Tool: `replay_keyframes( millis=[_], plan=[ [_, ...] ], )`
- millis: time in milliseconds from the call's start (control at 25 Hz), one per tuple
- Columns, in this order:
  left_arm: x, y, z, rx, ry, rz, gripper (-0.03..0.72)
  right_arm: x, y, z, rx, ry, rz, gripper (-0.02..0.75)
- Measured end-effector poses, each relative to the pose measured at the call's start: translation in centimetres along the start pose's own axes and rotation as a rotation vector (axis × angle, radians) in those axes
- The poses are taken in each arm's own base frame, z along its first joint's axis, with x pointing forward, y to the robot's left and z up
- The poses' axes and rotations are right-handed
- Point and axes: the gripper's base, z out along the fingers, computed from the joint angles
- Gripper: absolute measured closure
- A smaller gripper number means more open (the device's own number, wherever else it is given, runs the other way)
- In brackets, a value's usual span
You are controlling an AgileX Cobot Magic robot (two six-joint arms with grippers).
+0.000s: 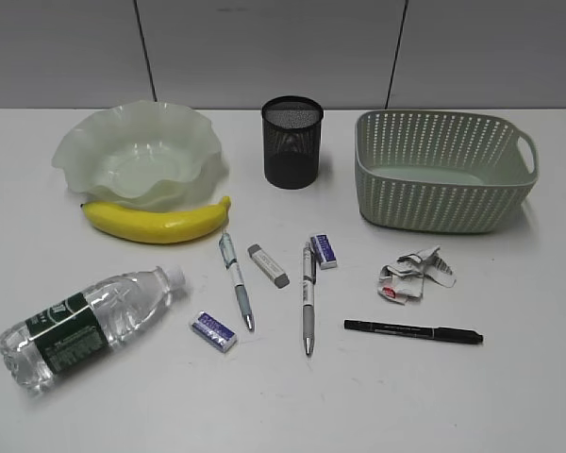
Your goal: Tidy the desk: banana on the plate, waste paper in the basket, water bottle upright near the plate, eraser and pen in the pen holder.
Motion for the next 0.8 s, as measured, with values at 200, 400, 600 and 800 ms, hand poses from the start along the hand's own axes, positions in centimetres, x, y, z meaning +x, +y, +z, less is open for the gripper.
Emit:
replay_keyframes(
  millis=[200,400,600,800],
  plan=[
    [0.0,0.0,0.0,0.000,0.000,0.000,0.450,0.0,0.0,0.0,0.000,0.000,0.000,0.470],
    [-0.6,-0.1,0.1,0.012,-0.011,-0.009,0.452,0.0,0.0,0.0,0.000,0.000,0.000,0.470],
    [-3.7,-0.1,1.9,0.037,-0.119,-0.021,0.452,0.0,0.0,0.0,0.000,0.000,0.000,0.470],
    [-7.2,-0.6,6.6,0.146,-0.127,0.068,0.450,0.0,0.0,0.0,0.000,0.000,0.000,0.470]
  ],
)
